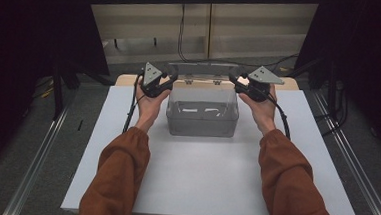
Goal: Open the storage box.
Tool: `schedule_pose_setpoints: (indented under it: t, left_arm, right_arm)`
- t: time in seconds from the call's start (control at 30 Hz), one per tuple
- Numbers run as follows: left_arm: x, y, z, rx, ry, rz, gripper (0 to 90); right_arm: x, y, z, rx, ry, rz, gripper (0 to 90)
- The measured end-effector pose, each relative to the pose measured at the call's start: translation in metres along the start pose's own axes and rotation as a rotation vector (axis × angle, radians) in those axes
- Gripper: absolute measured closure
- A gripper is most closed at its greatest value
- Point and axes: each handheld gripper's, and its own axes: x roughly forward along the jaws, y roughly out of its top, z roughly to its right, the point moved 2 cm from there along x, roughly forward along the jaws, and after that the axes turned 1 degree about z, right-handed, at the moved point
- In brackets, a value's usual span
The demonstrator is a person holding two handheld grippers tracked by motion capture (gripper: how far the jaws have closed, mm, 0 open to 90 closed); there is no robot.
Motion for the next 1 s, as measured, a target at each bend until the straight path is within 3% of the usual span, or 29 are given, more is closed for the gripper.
schedule_pose_setpoints:
  t: [0.07,0.13,0.27,0.47,0.6,0.73,0.8,1.0]
  left_arm:
    - [0.001,0.0,0.0,-0.014,0.001,0.008,64.5]
    - [0.001,0.001,-0.001,0.001,0.001,0.0,64.9]
    - [0.002,0.001,-0.002,-0.005,-0.001,0.004,65.7]
    - [0.003,0.002,-0.003,0.003,0.002,-0.003,66.2]
    - [0.005,0.003,-0.004,0.005,0.003,-0.004,66.8]
    - [0.007,0.004,-0.005,0.006,0.009,-0.007,67.1]
    - [0.008,0.004,-0.006,0.004,0.01,-0.011,67.4]
    - [0.011,0.006,-0.008,0.01,0.015,-0.013,68.0]
  right_arm:
    - [0.001,0.0,0.001,-0.002,-0.001,-0.001,60.7]
    - [0.002,0.0,0.002,0.002,-0.002,-0.005,60.9]
    - [0.006,0.001,0.005,-0.005,-0.014,-0.012,58.7]
    - [0.011,-0.002,0.009,0.025,-0.013,-0.022,57.4]
    - [0.013,-0.007,0.011,0.06,-0.026,-0.032,51.5]
    - [0.014,-0.01,0.015,0.082,-0.029,-0.032,52.3]
    - [0.016,-0.013,0.016,0.086,-0.007,-0.036,56.5]
    - [0.021,-0.015,0.015,0.069,0.002,-0.049,58.1]
